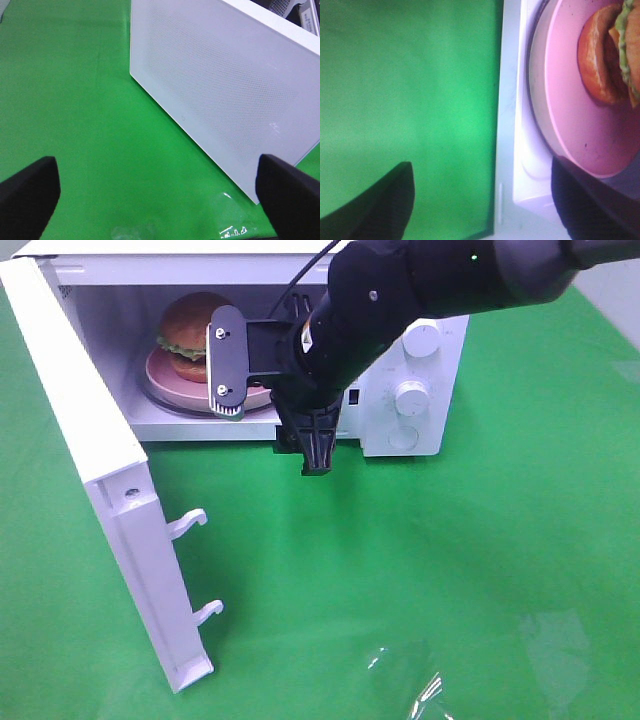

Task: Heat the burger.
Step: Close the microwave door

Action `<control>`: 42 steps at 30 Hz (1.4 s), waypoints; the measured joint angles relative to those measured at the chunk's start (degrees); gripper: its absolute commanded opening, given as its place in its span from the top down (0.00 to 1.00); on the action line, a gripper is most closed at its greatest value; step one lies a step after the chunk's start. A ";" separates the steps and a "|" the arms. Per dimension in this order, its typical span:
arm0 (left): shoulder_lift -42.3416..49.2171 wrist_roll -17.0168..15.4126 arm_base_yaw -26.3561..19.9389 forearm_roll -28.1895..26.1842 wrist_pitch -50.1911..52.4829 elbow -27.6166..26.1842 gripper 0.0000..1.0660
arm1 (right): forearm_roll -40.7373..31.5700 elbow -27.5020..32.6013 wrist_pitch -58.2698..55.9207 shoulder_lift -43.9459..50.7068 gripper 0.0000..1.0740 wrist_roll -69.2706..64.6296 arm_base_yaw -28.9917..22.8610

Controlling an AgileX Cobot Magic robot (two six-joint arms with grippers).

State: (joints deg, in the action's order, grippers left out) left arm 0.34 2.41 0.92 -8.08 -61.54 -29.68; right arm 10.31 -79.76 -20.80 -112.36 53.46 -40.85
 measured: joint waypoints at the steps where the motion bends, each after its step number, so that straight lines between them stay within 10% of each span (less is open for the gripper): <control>1: 0.00 0.00 0.00 0.00 0.00 0.00 0.07 | 0.00 1.78 0.06 1.55 0.30 -2.23 0.00; 42: 0.00 0.00 0.00 0.00 0.00 0.00 0.07 | 0.00 37.24 -27.50 46.35 0.30 -60.28 0.00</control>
State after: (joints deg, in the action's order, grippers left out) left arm 0.34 2.41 0.92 -8.08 -61.54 -29.68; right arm 10.31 -42.51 -48.30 -66.00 -6.82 -40.85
